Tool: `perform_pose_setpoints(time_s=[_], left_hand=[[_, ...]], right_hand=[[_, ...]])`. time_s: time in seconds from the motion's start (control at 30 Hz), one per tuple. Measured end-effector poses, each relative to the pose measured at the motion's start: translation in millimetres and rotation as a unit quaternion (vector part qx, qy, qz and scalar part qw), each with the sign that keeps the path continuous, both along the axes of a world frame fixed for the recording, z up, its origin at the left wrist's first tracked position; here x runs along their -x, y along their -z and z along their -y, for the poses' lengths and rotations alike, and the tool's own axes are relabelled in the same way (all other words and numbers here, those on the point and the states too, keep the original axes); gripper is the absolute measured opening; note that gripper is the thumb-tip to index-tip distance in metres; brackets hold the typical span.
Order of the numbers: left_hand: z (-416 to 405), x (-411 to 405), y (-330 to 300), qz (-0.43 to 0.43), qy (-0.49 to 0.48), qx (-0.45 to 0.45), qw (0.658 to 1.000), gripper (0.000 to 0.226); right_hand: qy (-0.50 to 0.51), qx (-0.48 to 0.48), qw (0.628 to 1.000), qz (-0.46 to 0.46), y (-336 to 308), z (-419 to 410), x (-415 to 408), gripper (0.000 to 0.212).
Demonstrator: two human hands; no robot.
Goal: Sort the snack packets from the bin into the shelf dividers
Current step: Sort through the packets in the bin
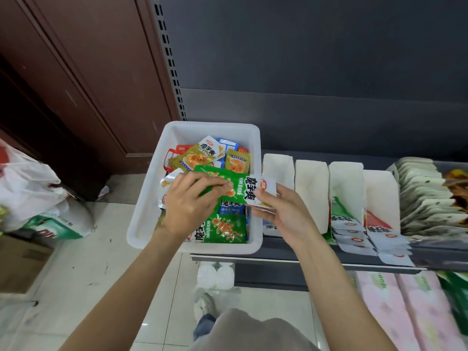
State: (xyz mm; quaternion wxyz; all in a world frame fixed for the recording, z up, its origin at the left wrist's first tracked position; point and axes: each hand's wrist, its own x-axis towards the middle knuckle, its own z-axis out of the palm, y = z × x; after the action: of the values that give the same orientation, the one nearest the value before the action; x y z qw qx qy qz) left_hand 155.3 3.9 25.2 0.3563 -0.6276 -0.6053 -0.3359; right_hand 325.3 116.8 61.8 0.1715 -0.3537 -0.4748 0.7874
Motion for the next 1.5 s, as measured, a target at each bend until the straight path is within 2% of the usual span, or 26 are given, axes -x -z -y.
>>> perform_pose_setpoints(time_s=[0.1, 0.17, 0.23, 0.33, 0.43, 0.53, 0.63, 0.73, 0.77, 0.8, 0.87, 0.93, 0.97, 1.0, 1.03, 1.1, 1.13, 1.17, 1.23, 1.3, 1.37, 1.43, 1.5], left_hand=[[-16.3, -15.6, 14.7, 0.055, 0.008, 0.125, 0.991, 0.033], [-29.8, -32.4, 18.4, 0.094, 0.022, 0.187, 0.978, 0.043], [-48.2, -54.9, 14.3, 0.133, 0.058, 0.192, 0.971, 0.047], [-85.5, -98.0, -0.3, 0.236, 0.117, 0.18, 0.948, 0.046], [-126.0, -146.7, -11.1, 0.353, 0.174, 0.219, 0.893, 0.043], [-151.5, -179.3, -5.1, 0.341, 0.189, 0.262, 0.883, 0.025], [-157.1, -185.6, 8.7, 0.281, 0.135, 0.3, 0.902, 0.015], [-154.9, -181.7, 18.4, 0.229, 0.074, 0.382, 0.892, 0.02], [-154.0, -180.3, 20.0, 0.214, 0.065, 0.409, 0.885, 0.022], [-153.2, -179.3, 20.8, 0.202, 0.062, 0.434, 0.876, 0.024], [-151.7, -178.2, 19.9, 0.187, 0.065, 0.469, 0.861, 0.027], [-148.8, -176.6, 17.8, 0.193, 0.07, 0.477, 0.855, 0.028], [-145.3, -175.0, 15.1, 0.201, 0.072, 0.47, 0.857, 0.028], [-139.8, -172.0, 12.1, 0.215, 0.072, 0.452, 0.863, 0.027], [-131.8, -168.1, 8.1, 0.239, 0.069, 0.417, 0.874, 0.026], [-108.5, -153.1, 0.8, 0.302, 0.053, 0.299, 0.904, 0.021], [-93.8, -141.5, -0.7, 0.328, 0.041, 0.236, 0.914, 0.02], [-77.9, -127.1, 0.1, 0.344, 0.026, 0.19, 0.919, 0.021], [-44.1, -90.3, 7.8, 0.341, -0.015, 0.18, 0.922, 0.021], [-13.2, -49.0, 19.3, 0.317, -0.073, 0.262, 0.909, 0.022], [12.4, -14.0, 27.5, 0.286, -0.151, 0.395, 0.86, 0.043], [30.6, 9.1, 32.8, 0.253, -0.222, 0.504, 0.795, 0.058], [40.5, 20.9, 38.1, 0.281, -0.233, 0.545, 0.755, 0.063]], right_hand=[[0.064, -0.153, 0.985, 0.043, 2.3, -8.8, -19.0, 0.025], [0.114, -0.282, 0.949, 0.082, 0.1, -21.2, -40.9, 0.02], [0.162, -0.398, 0.896, 0.111, -0.7, -37.3, -71.9, 0.009], [0.204, -0.571, 0.775, 0.176, -1.8, -58.8, -123.4, 0.004], [0.226, -0.63, 0.716, 0.198, -0.1, -72.7, -161.5, 0.014], [0.18, -0.672, 0.677, 0.239, 16.9, -85.9, -180.1, 0.015], [0.129, -0.666, 0.688, 0.259, 43.2, -94.8, -182.6, 0.015], [0.06, -0.66, 0.7, 0.267, 64.5, -100.2, -174.7, 0.023], [0.034, -0.668, 0.69, 0.279, 69.0, -101.5, -171.5, 0.022], [0.015, -0.684, 0.665, 0.3, 72.6, -102.1, -168.4, 0.019], [0.008, -0.724, 0.593, 0.353, 79.2, -102.9, -163.4, 0.015], [0.01, -0.734, 0.556, 0.39, 82.1, -102.1, -162.1, 0.022], [0.007, -0.732, 0.559, 0.39, 81.1, -99.3, -161.8, 0.028], [0.006, -0.718, 0.587, 0.374, 77.9, -96.0, -160.5, 0.035], [0.005, -0.687, 0.643, 0.338, 69.3, -91.2, -158.3, 0.041], [0.023, -0.543, 0.814, 0.202, 40.8, -75.3, -145.4, 0.042], [0.032, -0.469, 0.872, 0.139, 26.2, -65.6, -135.8, 0.04], [0.03, -0.426, 0.899, 0.098, 14.3, -55.6, -123.9, 0.037], [-0.026, -0.431, 0.897, 0.093, 3.7, -37.1, -93.9, 0.03], [-0.11, -0.496, 0.854, 0.114, 6.3, -20.0, -59.1, 0.022], [-0.195, -0.57, 0.788, 0.13, 19.0, -7.7, -18.9, 0.021], [-0.284, -0.634, 0.697, 0.176, 35.5, 1.0, 20.0, 0.029], [-0.359, -0.677, 0.603, 0.222, 49.4, 8.6, 50.4, 0.044]])
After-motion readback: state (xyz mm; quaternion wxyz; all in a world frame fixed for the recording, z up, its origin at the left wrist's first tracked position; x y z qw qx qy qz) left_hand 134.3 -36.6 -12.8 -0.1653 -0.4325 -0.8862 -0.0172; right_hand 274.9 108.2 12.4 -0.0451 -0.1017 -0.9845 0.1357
